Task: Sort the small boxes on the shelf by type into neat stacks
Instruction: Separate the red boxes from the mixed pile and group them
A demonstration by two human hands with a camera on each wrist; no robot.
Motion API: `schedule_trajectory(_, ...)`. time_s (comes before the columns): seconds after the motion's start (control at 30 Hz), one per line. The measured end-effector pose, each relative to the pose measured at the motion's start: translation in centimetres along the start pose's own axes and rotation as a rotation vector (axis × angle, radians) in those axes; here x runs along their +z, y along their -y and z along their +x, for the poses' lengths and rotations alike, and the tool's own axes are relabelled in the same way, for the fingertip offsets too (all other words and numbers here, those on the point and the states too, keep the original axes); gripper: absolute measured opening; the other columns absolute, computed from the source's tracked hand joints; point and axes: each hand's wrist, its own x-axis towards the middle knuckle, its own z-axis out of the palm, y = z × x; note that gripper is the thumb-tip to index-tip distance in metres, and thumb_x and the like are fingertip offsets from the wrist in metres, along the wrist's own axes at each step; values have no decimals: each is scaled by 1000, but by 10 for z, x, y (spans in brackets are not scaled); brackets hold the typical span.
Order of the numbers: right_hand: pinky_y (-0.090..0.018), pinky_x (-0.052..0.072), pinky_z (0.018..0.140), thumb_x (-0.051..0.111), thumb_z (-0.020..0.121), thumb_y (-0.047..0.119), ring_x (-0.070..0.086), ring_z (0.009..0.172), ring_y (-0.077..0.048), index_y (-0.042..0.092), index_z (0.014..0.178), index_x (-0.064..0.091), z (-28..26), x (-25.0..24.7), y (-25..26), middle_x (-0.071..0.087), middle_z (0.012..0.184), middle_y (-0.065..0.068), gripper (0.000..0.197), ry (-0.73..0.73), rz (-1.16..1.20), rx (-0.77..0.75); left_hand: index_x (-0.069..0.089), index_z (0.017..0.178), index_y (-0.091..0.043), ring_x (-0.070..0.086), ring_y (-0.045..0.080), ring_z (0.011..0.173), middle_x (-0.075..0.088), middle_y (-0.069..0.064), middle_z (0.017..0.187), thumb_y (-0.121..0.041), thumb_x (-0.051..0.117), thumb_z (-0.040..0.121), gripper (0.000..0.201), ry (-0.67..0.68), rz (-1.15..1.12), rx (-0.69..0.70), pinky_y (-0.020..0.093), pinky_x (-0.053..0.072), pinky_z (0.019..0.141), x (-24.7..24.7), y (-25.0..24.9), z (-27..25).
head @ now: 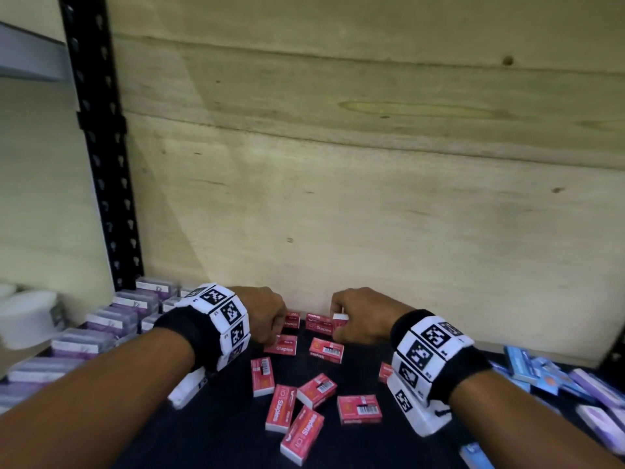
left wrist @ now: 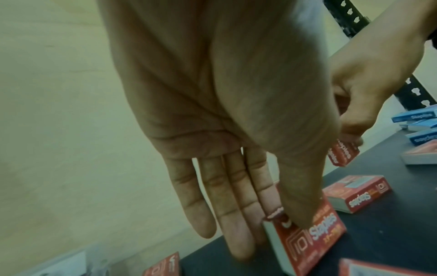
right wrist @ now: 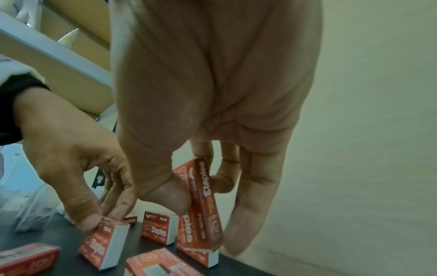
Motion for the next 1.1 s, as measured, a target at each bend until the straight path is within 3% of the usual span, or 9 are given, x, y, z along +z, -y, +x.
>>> schedule_trajectory(0.07, -30, 51, 70, 69, 87, 29, 63, 86, -20, 19, 115, 59, 4, 2, 3, 64, 110, -4, 32, 6, -12, -14, 69, 102, -18, 61, 14, 83, 66, -7, 89, -20, 66, 86, 16, 14, -9, 7, 30, 52, 80, 0, 2, 2)
schedule_trajectory(0.17, -30, 47, 76, 69, 88, 28, 61, 99, -23, 17, 120, 60, 12, 7, 5, 63, 117, -4, 35, 2, -94, -43, 69, 102, -18, 60, 12, 82, 65, -8, 88, -19, 66, 87, 16, 23, -21, 12, 29, 51, 80, -2, 4, 5)
schedule_trajectory(0.4, -35, 54, 80, 72, 88, 20, 64, 94, -23, 17, 115, 65, 23, 10, 12, 67, 107, -3, 29, -51, -162, -98, 69, 100, -17, 55, 10, 75, 58, -14, 75, -16, 65, 86, 14, -18, -13, 17, 22, 44, 63, -2, 7, 16)
schedule_trajectory(0.67, -39, 55, 84, 73, 87, 20, 64, 96, -23, 22, 116, 67, 30, 13, 15, 67, 110, -3, 30, -76, -178, -162, 69, 98, -21, 60, 13, 81, 62, -10, 83, -22, 69, 85, 13, -27, 14, 5, 28, 51, 74, -4, 7, 23)
schedule_trajectory(0.87, -35, 54, 81, 74, 86, 18, 63, 95, -22, 22, 114, 67, 35, 17, 13, 65, 110, -2, 29, -74, -132, -155, 67, 101, -24, 57, 13, 81, 59, -11, 88, -27, 69, 85, 17, -50, 11, -15, 24, 43, 69, -2, 8, 23)
schedule_trajectory(0.97, -32, 52, 78, 73, 86, 22, 62, 93, -20, 23, 110, 65, 34, 17, 11, 64, 107, 0, 25, -71, -122, -150, 64, 104, -26, 59, 14, 86, 58, -10, 91, -33, 71, 85, 22, -42, -6, -32, 27, 45, 72, -4, 9, 20)
schedule_trajectory(1.1, -33, 51, 74, 67, 89, 38, 61, 87, -17, 26, 93, 59, 23, 10, 5, 64, 95, 5, 15, -98, -102, -123, 52, 111, -26, 56, 16, 87, 55, -8, 96, -44, 65, 88, 33, -111, 8, -67, 29, 43, 70, -5, 9, 11)
